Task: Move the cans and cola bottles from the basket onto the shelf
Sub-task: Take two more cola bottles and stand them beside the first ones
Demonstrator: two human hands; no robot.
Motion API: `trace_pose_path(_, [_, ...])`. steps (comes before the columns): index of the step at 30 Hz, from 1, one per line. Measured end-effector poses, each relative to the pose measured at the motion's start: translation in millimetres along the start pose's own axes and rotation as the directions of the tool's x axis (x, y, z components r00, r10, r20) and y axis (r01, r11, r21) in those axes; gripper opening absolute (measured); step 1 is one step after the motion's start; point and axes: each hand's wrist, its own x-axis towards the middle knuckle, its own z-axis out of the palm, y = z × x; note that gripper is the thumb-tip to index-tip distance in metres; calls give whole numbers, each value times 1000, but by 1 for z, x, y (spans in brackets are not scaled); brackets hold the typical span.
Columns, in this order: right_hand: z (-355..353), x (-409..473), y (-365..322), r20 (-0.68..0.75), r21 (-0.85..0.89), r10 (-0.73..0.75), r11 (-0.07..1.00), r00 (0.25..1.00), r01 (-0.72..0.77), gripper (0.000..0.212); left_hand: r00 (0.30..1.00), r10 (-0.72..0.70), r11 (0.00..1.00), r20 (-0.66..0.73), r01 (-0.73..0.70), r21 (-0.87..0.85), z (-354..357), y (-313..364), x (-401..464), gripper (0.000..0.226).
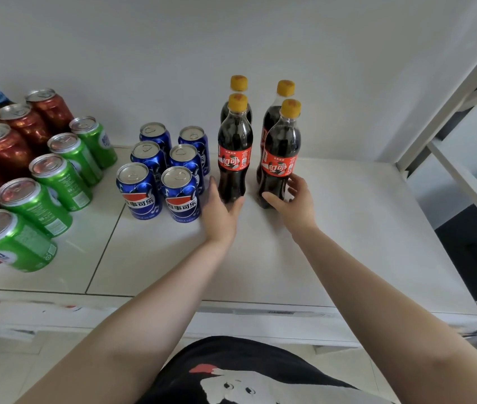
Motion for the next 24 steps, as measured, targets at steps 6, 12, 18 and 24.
trace_pose_path(6, [-15, -27, 11, -40, -34, 7, 999, 999, -8, 68, 1000, -11, 997, 20, 9, 82, -12, 5, -39, 71])
trace_pose_path(12, [-12, -75, 1, 13, -28, -151, 988, 989, 151, 46, 999, 8, 1000, -38, -9, -13, -50, 19, -88, 52])
trace_pose_path(18, [41, -151, -8, 292, -21, -353, 927, 889, 376, 46, 969, -12, 994, -245, 38, 100, -125, -20, -162, 50])
trace_pose_path(24, [107, -239, -14, 607, -17, -426, 837, 671, 547, 46, 907, -176, 913, -382, 296, 282, -220, -84, -257, 54])
